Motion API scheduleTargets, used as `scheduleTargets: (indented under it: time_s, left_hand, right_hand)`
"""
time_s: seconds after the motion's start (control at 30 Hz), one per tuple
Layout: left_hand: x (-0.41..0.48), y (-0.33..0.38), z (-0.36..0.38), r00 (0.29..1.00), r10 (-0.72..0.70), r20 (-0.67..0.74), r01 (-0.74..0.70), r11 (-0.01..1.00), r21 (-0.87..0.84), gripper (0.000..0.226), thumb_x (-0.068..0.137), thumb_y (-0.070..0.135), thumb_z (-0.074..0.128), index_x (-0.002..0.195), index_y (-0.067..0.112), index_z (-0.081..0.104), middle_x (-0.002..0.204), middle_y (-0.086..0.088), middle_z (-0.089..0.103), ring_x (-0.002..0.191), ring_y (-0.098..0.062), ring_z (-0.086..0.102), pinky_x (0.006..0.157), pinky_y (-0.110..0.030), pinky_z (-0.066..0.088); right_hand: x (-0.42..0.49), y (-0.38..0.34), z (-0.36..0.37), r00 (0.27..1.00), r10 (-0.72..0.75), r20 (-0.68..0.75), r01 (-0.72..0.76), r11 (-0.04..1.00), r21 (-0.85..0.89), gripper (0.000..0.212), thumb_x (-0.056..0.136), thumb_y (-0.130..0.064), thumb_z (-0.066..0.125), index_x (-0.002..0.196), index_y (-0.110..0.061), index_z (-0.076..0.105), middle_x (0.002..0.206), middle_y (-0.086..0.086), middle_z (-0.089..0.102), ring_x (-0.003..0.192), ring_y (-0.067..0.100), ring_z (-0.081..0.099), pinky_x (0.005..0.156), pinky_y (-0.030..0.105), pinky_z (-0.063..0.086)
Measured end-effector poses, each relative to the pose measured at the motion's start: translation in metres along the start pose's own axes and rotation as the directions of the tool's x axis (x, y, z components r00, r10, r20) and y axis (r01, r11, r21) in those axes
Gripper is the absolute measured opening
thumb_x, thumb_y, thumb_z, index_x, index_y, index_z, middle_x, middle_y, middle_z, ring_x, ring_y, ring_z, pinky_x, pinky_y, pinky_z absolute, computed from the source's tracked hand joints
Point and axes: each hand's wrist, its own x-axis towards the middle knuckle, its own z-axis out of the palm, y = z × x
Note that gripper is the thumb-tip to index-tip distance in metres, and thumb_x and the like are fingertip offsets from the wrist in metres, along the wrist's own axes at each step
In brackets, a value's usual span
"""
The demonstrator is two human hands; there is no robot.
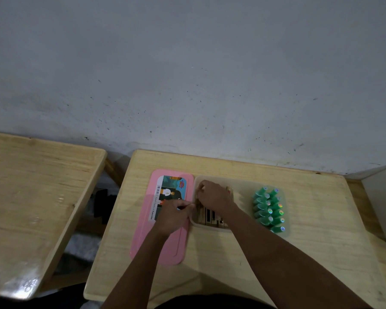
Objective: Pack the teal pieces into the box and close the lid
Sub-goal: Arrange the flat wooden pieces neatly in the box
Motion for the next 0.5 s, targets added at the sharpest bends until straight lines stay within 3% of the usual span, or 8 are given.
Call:
scheduleTargets:
  time_s: [0.23, 0.4, 0.5]
  left_hand:
    - [0.0, 0.0, 0.001, 1.0, -0.02, -0.024, 0.019, 1.0, -0.013, 0.021, 0.09, 0.023, 0.06, 0.106, 0.014, 0.069, 0.084, 0.007, 0.066, 0.084, -0.013, 0.064, 0.08, -0.03, 0.053]
    - [-0.001, 0.001, 0.001, 0.999, -0.028, -0.025, 0.028, 0.999, -0.027, 0.02, 0.089, 0.023, 0.061, 0.105, 0.014, 0.069, 0.09, 0.002, 0.068, 0.092, -0.021, 0.065, 0.086, -0.04, 0.055]
    - [-0.002, 0.001, 0.002, 0.999, -0.032, -0.03, 0.03, 0.999, -0.036, 0.022, 0.089, 0.023, 0.061, 0.107, 0.012, 0.068, 0.093, -0.001, 0.067, 0.092, -0.02, 0.063, 0.085, -0.038, 0.055]
  right_hand:
    - [-0.006, 0.003, 0.0, 0.994, 0.036, -0.102, -0.023, 0.992, 0.127, 0.017, 0.092, -0.042, 0.05, 0.099, -0.029, 0.057, 0.096, -0.007, 0.066, 0.084, 0.014, 0.06, 0.071, 0.029, 0.047]
    - [-0.009, 0.007, 0.004, 0.987, 0.08, -0.138, -0.041, 0.962, 0.269, 0.012, 0.092, -0.03, 0.056, 0.1, -0.022, 0.06, 0.099, -0.005, 0.065, 0.084, 0.01, 0.058, 0.058, 0.02, 0.039]
    - [-0.01, 0.01, 0.009, 0.996, 0.062, -0.069, -0.039, 0.953, 0.3, 0.03, 0.094, -0.02, 0.052, 0.123, -0.019, 0.056, 0.116, 0.003, 0.064, 0.088, 0.014, 0.06, 0.066, 0.022, 0.047]
